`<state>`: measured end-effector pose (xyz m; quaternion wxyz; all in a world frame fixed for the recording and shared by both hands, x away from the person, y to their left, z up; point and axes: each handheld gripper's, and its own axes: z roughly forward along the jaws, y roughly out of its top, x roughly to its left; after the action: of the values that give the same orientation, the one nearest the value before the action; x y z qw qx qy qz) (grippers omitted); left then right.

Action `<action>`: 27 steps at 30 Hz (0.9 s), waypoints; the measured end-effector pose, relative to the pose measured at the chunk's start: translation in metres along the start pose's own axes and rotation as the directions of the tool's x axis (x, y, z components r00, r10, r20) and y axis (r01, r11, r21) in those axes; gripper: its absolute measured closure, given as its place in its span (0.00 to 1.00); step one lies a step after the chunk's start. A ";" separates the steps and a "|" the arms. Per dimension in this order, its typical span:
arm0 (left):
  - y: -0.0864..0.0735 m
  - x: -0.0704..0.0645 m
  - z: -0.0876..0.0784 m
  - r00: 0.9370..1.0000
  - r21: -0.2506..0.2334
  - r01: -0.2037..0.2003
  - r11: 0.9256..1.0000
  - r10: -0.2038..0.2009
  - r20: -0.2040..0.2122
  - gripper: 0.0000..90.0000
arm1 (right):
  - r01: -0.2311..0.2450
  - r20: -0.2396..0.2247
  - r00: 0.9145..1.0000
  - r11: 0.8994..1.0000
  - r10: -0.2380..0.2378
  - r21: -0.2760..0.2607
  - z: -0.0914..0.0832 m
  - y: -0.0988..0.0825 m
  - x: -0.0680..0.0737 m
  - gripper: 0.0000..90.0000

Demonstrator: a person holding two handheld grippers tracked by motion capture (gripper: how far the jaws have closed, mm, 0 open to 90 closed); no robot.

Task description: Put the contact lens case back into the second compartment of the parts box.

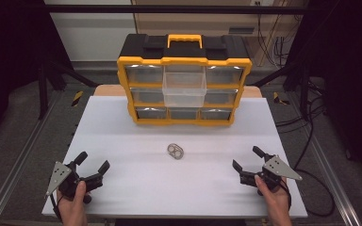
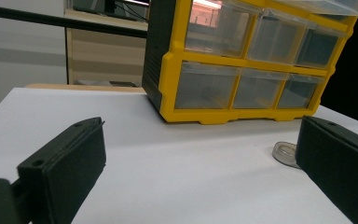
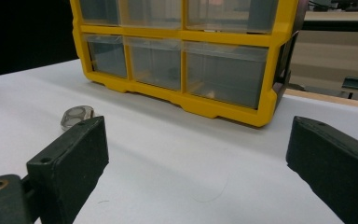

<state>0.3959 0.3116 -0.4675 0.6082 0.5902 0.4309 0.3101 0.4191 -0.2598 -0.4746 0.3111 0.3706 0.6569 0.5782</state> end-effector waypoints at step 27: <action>-0.002 -0.010 0.007 0.998 0.019 -0.054 0.998 0.054 0.011 0.02 | 0.072 -0.068 0.996 0.988 -0.063 0.135 0.022 0.006 0.031 0.03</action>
<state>0.3971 0.2992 -0.4687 0.5962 0.6091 0.4144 0.3191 0.4216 -0.2219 -0.4707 0.2834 0.3500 0.7168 0.5323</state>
